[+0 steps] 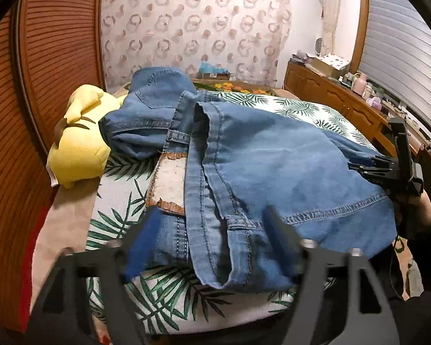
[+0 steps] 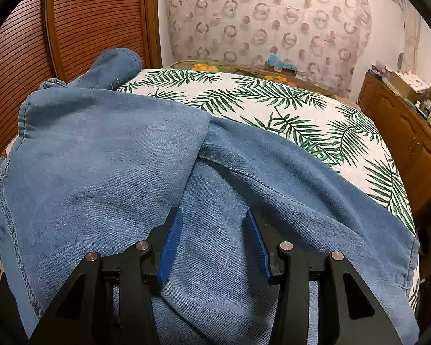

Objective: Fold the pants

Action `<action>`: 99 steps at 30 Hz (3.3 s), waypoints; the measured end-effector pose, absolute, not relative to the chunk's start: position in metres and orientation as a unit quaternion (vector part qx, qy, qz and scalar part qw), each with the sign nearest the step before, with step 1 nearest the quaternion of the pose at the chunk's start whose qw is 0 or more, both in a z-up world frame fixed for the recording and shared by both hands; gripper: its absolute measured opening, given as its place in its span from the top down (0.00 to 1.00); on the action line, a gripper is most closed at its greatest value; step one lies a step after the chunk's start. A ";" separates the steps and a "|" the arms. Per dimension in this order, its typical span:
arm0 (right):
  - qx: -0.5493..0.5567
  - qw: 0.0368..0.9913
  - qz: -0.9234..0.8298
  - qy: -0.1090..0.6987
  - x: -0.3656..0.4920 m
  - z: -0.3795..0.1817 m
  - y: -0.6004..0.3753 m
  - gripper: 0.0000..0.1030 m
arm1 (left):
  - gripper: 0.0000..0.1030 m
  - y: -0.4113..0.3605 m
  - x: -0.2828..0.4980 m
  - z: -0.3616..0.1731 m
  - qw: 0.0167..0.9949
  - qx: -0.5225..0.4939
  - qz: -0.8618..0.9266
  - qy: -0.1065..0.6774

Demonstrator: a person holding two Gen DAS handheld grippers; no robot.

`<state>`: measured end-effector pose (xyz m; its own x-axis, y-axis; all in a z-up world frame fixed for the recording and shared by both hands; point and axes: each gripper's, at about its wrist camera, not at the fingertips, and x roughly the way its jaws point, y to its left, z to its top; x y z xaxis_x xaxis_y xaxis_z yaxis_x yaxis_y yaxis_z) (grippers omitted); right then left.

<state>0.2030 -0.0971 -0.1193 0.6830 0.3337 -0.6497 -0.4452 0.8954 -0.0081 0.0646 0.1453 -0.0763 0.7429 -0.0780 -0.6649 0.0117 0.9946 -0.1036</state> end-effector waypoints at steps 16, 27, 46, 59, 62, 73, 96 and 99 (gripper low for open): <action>-0.079 0.916 0.212 0.332 0.200 -0.121 -0.098 0.54 | 0.24 0.099 0.082 -0.063 0.937 -0.025 -0.050 0.346; -0.053 0.928 0.205 0.306 0.195 -0.117 -0.108 0.54 | 0.24 0.043 0.107 -0.061 0.938 -0.005 -0.101 0.332; -0.021 0.957 0.095 0.274 0.107 -0.109 -0.242 0.54 | 0.24 0.021 0.124 -0.101 0.919 -0.007 -0.112 0.378; 0.020 0.953 0.026 0.303 0.073 -0.124 -0.275 0.54 | 0.23 0.016 0.122 -0.113 0.925 0.003 -0.111 0.364; 0.035 0.948 0.041 0.314 0.078 -0.127 -0.273 0.54 | 0.22 0.015 0.122 -0.113 0.925 0.007 -0.110 0.363; 0.022 0.937 0.056 0.345 0.089 -0.136 -0.287 0.64 | 0.22 0.014 0.121 -0.111 0.927 0.008 -0.109 0.359; -0.062 0.942 0.289 0.155 0.090 0.058 -0.166 0.93 | 0.22 0.043 0.071 -0.035 0.946 -0.016 -0.110 0.304; -0.080 0.930 0.326 0.149 0.094 0.067 -0.135 0.93 | 0.22 0.054 0.062 -0.030 0.950 -0.021 -0.101 0.296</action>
<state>0.0938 -0.1347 0.0667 0.7429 0.5829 -0.3293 -0.6305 0.7745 -0.0514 0.0625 0.0539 -0.0301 0.8042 -0.2037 -0.5584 0.1787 0.9788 -0.0997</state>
